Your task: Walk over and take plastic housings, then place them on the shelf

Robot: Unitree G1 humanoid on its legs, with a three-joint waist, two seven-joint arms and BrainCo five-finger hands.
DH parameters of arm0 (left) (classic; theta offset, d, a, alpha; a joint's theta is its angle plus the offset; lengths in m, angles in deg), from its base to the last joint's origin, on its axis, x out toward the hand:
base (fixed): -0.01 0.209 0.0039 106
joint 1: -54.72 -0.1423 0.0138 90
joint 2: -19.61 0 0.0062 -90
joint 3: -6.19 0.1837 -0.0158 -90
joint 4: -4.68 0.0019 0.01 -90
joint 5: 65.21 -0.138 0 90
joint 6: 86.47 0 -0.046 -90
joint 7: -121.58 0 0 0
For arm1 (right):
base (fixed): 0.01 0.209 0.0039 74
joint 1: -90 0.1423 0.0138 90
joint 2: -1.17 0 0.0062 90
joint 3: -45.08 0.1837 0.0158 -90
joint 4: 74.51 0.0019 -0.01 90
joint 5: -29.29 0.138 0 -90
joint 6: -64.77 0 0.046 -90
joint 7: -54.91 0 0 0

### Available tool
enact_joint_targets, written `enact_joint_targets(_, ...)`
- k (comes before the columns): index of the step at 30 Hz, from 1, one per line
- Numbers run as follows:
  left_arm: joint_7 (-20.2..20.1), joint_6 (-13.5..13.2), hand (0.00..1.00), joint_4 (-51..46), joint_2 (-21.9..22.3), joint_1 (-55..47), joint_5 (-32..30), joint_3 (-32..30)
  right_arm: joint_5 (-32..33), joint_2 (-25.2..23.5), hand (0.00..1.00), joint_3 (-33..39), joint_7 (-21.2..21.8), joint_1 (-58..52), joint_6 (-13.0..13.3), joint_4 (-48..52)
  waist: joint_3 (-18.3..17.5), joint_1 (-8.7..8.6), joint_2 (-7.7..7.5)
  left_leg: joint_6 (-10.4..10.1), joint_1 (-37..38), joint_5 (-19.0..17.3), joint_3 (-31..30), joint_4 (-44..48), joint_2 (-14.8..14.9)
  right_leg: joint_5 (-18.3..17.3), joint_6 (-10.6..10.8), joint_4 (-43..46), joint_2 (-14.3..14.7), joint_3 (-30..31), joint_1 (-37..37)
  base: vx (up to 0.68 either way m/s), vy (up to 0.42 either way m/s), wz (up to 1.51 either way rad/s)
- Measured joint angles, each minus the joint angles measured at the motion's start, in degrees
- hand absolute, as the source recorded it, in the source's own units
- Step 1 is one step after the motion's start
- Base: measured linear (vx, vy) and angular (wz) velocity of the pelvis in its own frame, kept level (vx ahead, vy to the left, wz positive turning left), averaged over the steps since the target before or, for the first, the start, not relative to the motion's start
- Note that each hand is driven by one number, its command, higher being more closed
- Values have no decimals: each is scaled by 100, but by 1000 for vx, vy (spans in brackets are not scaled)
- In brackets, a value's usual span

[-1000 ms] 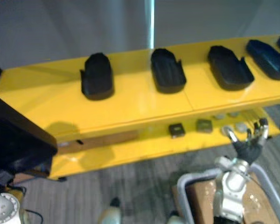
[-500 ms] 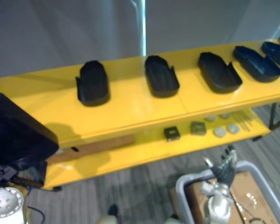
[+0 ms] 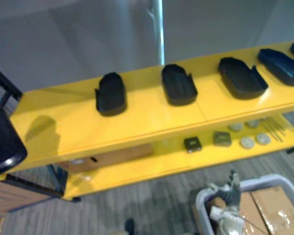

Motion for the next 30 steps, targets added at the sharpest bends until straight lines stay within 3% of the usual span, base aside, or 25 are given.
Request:
enact_joint_targets(2,-252,219,100,590,-496,523,8,518,-97,144,0,-33,51,55,0,-124,28,-4,-94,-45,-68,45,104,7,-6,-25,-6,125,-13,120,-190,-6,12,-14)
enact_joint_targets(5,-467,403,100,1075,-826,1205,208,999,-222,288,0,-129,20,246,0,-256,184,-114,-214,-61,-190,117,149,29,-15,-31,-15,251,-14,255,-401,-11,1,-9)
enact_joint_targets(9,-708,599,100,1337,-851,1770,480,1363,-255,377,0,-115,-318,442,62,-253,408,-291,-307,-65,-290,123,224,49,-13,-34,-20,322,-5,353,-592,-6,1,-7)
enact_joint_targets(17,-906,869,100,1916,-907,2975,622,1727,-278,681,0,-56,-711,908,296,52,1099,-455,-421,-69,-613,119,327,371,11,-34,-25,556,34,647,-990,-31,-4,-6)
enact_joint_targets(24,-896,1350,100,2277,-1081,3555,587,1919,-219,805,0,-52,-758,1090,460,183,1507,-510,-494,-114,-687,56,484,518,114,-31,-28,618,145,852,-1125,-32,-13,-11)
enact_joint_targets(30,-901,1850,100,2409,-1491,4346,144,2223,-210,832,0,-60,-1177,1160,545,177,1683,-528,-637,-121,-783,53,502,548,147,-17,-44,615,188,896,-1216,6,-5,0)
